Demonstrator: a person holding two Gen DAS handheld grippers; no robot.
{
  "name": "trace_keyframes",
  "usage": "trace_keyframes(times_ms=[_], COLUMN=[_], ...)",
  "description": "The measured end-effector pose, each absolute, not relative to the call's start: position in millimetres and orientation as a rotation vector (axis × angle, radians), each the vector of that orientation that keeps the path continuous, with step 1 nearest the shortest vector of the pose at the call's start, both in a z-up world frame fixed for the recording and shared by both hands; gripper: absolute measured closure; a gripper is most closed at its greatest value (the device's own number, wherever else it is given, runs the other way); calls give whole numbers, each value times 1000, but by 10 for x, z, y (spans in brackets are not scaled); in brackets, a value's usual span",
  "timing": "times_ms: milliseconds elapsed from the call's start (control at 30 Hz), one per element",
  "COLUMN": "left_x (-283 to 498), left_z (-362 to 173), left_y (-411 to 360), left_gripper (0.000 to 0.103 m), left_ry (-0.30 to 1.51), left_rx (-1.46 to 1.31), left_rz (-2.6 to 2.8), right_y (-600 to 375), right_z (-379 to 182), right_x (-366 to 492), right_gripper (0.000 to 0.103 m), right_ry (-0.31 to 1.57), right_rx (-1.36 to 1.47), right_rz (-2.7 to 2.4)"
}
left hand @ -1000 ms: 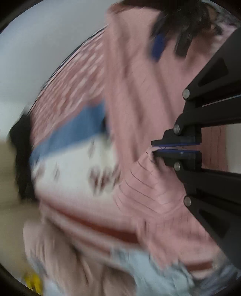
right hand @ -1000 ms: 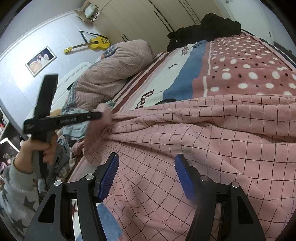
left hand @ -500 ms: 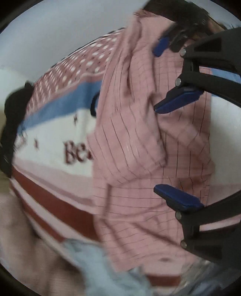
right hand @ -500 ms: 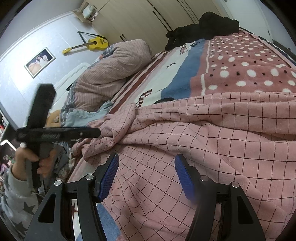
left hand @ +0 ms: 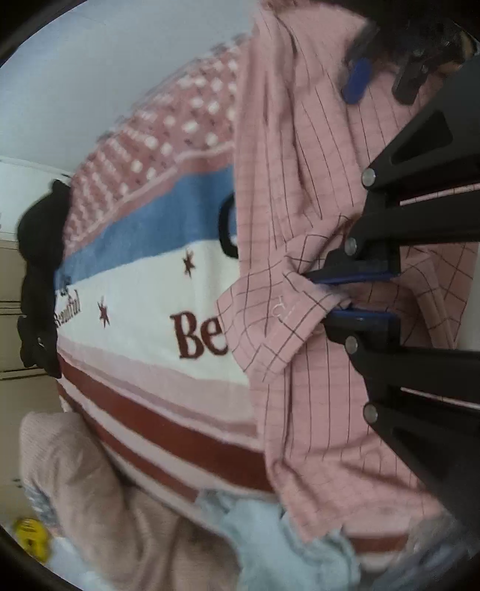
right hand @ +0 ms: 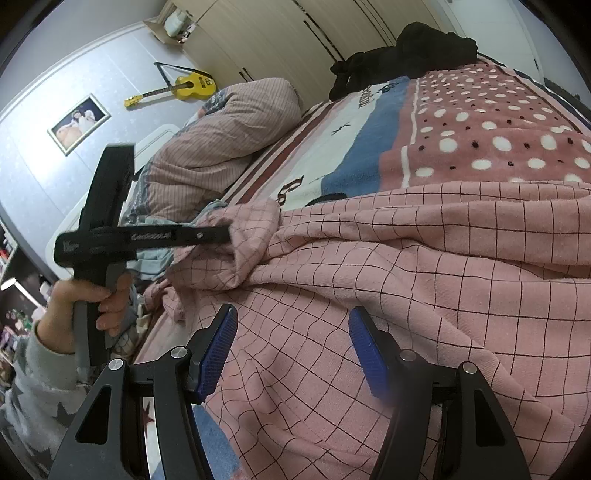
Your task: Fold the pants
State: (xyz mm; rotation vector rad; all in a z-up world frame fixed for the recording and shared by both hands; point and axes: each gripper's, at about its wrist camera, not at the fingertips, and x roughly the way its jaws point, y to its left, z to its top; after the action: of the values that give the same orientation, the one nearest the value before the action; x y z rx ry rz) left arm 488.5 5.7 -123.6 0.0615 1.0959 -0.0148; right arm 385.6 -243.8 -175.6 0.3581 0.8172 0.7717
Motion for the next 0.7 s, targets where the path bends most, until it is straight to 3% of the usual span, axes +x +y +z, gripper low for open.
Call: trace_keyframes(times_ms=[67, 133, 300, 367, 533, 700], left_x=[4884, 4869, 4788, 4808, 4858, 4932], left_z=[-1234, -1209, -1110, -1147, -1160, -967], left_y=[38, 52, 192, 214, 114, -272], left_gripper=[84, 47, 43, 48, 99, 101], left_ry=[1117, 1109, 1095, 1113, 1078, 1028], left_rx=[111, 131, 42, 2, 31, 39], left_rz=[-1, 6, -28, -39, -31, -198], right_y=[-2437, -2429, -2435, -2434, -2461, -2536], right_z=[-1761, -1765, -1763, -1763, -1760, -1688], right_x=[3856, 3856, 3847, 3847, 3838, 3792], right_gripper=[44, 44, 44, 44, 44, 44], right_ry=[817, 818, 818, 819, 814, 780], right_rx=[360, 359, 356, 357, 376, 398], right_rz=[773, 773, 774, 774, 784, 798])
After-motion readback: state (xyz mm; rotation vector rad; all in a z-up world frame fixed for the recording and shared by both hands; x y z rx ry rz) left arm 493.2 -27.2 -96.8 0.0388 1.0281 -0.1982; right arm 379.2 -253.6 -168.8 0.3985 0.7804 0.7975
